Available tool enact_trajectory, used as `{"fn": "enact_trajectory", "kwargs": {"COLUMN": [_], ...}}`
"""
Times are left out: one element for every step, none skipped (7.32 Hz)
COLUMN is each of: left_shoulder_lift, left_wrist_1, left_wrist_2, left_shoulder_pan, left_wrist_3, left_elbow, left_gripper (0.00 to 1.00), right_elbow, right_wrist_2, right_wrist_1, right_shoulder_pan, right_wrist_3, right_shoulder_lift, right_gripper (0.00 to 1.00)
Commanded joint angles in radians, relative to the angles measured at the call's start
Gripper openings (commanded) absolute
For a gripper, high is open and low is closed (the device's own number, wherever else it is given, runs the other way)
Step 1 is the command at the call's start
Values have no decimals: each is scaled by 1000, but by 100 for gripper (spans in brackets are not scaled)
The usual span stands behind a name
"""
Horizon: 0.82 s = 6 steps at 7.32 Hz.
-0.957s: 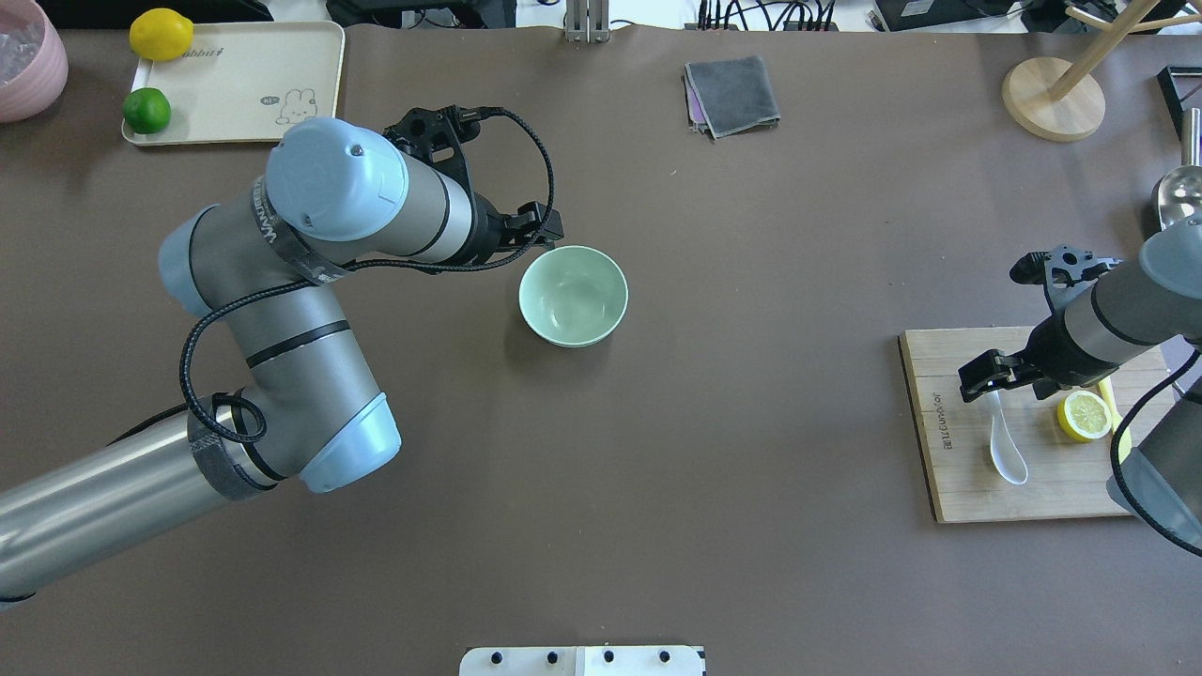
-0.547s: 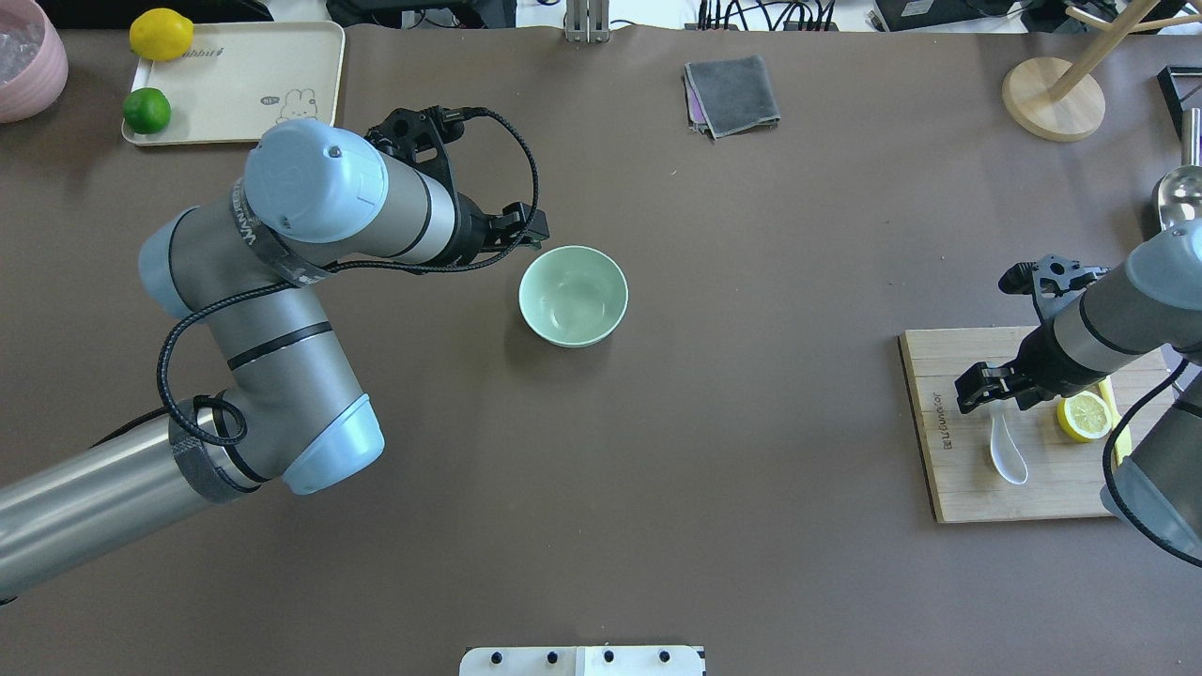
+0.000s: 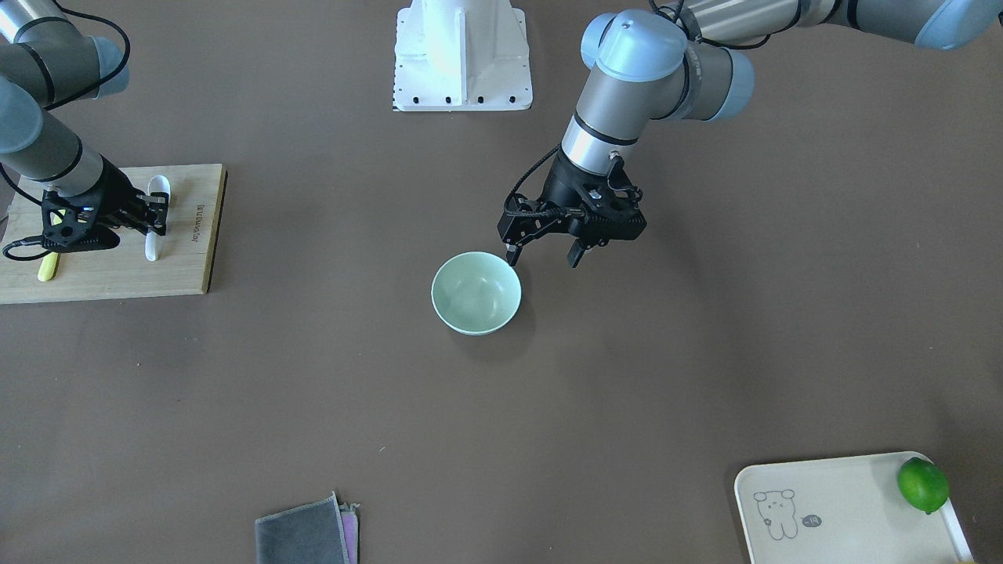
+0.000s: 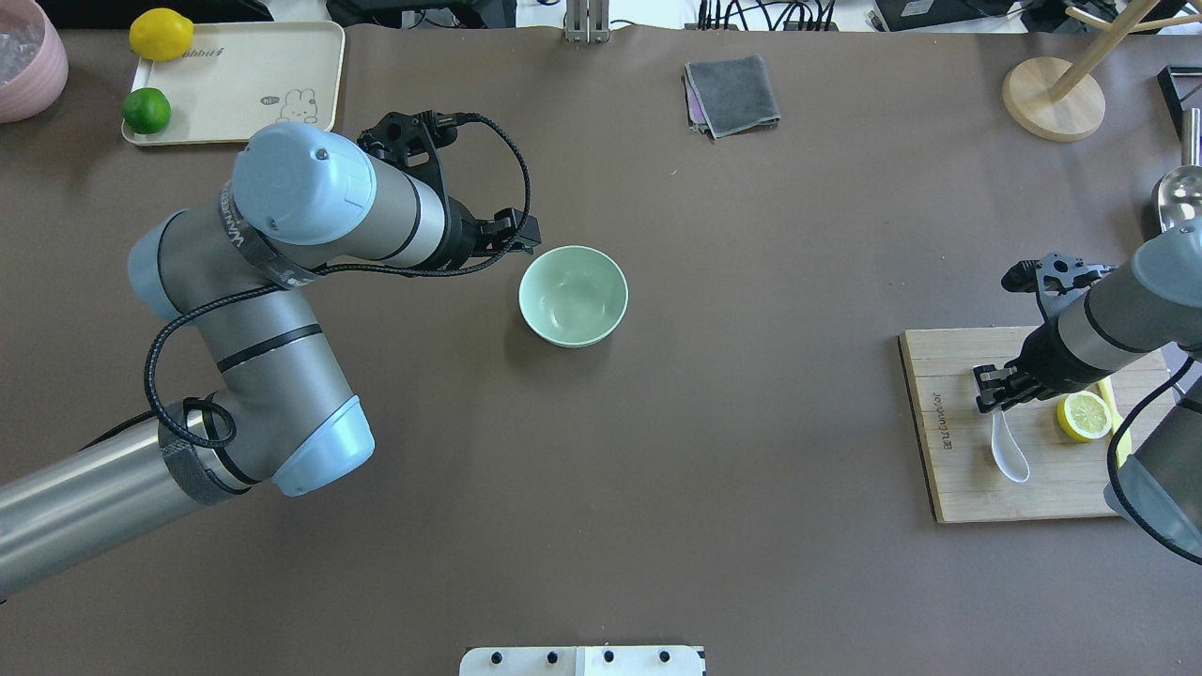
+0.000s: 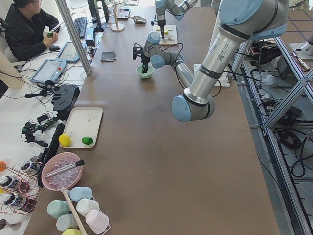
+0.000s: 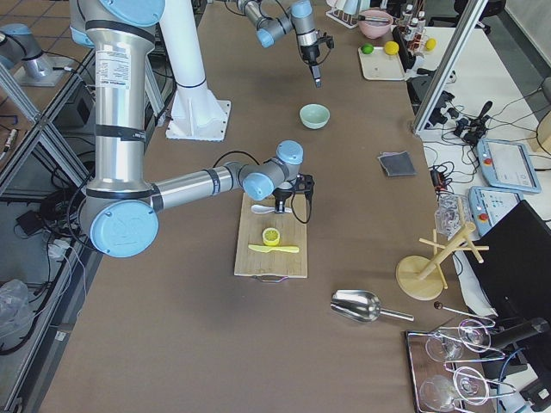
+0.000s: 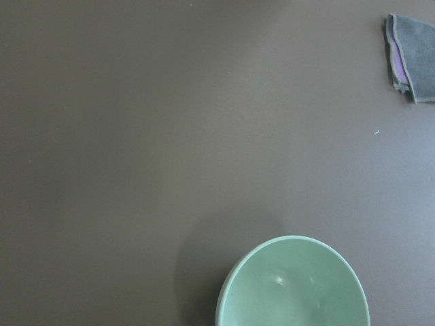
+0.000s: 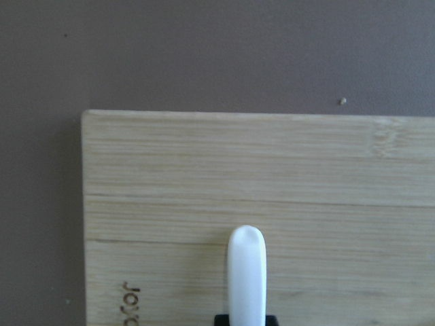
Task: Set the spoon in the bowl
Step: 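Release the bowl with the left gripper while the right gripper lowers onto the white spoon, then lift the white spoon with the right gripper while the left arm withdraws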
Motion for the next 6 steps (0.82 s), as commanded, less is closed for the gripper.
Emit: {"fn": "enact_trajectory", "kwargs": {"left_shoulder_lift": [2, 51, 163, 207, 264, 349], "left_wrist_1": [6, 18, 0, -11, -11, -43], "left_wrist_2": [-57, -88, -79, -88, -132, -139], "left_shoulder_pan": [-62, -123, -168, -250, -300, -360], "left_wrist_3": [19, 99, 228, 284, 374, 512], "left_elbow": [-2, -40, -78, -102, -117, -126], "left_gripper": [97, 98, 98, 98, 98, 98], "right_elbow": [69, 100, 106, 96, 97, 97], "right_wrist_2": [43, 110, 109, 105, 93, 24], "right_wrist_1": [-15, -17, -18, -18, -35, -53], "right_shoulder_pan": [45, 87, 95, 92, 90, 81], "right_wrist_3": [8, 10, 22, 67, 109, 109], "right_shoulder_lift": [8, 23, 75, 155, 224, 294], "right_gripper": [0, 0, 0, 0, 0, 0]}}
